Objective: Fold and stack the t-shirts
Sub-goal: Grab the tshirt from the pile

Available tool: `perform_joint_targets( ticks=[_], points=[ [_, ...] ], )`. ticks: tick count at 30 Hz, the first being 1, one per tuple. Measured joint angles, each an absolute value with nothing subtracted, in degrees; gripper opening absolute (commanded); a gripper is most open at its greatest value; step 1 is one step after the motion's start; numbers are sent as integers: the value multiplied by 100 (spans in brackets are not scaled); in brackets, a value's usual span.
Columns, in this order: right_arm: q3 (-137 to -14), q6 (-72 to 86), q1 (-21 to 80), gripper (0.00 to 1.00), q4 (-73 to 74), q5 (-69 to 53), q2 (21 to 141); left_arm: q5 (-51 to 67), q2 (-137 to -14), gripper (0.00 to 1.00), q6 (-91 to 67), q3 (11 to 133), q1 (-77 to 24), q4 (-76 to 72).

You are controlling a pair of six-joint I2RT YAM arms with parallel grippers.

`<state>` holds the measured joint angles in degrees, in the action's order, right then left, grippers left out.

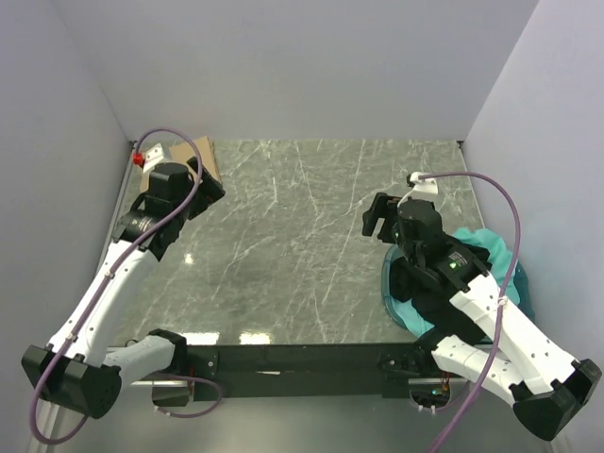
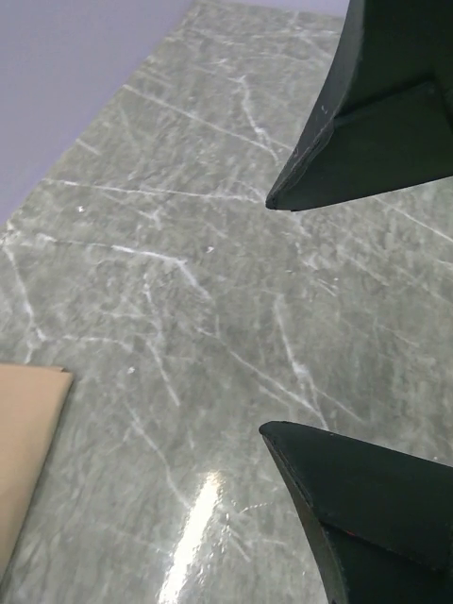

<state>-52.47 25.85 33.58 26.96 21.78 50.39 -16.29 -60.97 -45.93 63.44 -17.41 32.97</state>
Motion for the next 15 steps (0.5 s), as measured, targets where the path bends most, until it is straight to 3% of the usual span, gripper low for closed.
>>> perform_joint_targets(
  ticks=[5, 15],
  points=[
    [-5229, 2563, 3350, 99, 2550, 2255, 5043, -1806, -6469, 99, -4383, 6657, -1741, 3304],
    [-5336, 3183, 3208, 100, 3092, 2849, 5964, -1428, -7581, 99, -3389, 6567, -1741, 2582]
  ],
)
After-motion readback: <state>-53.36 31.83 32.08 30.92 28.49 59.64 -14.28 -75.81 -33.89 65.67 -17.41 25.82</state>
